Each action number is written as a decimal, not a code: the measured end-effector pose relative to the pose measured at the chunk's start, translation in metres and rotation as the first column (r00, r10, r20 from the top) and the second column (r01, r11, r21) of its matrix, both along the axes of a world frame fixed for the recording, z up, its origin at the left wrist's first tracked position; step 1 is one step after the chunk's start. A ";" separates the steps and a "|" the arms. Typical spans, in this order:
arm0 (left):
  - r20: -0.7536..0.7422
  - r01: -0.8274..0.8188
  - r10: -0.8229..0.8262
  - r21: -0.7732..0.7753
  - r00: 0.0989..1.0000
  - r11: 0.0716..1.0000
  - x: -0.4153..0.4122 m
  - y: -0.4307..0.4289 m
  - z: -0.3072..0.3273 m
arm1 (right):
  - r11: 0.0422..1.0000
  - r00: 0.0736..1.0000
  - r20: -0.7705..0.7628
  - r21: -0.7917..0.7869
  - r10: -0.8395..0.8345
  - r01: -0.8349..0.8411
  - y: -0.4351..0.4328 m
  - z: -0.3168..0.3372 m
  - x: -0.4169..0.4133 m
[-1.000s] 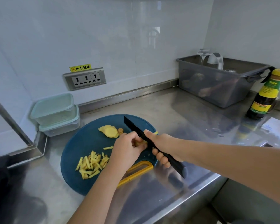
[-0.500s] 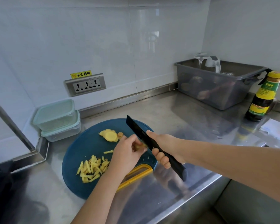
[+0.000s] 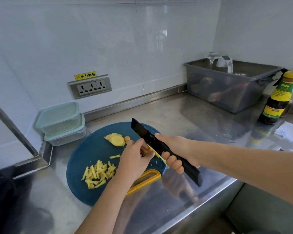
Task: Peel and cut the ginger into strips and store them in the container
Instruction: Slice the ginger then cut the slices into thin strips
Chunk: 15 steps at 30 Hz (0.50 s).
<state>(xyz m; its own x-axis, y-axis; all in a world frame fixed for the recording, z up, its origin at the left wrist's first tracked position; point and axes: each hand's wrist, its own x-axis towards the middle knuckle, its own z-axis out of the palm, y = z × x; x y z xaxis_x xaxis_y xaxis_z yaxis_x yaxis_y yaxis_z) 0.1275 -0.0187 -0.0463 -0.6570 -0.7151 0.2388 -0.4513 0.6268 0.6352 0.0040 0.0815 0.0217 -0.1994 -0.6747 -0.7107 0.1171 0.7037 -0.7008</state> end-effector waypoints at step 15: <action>-0.020 -0.022 0.024 0.063 1.000 0.998 0.002 0.000 0.010 | 0.998 0.996 -0.090 0.056 -0.005 0.010 -0.004 -0.001 0.012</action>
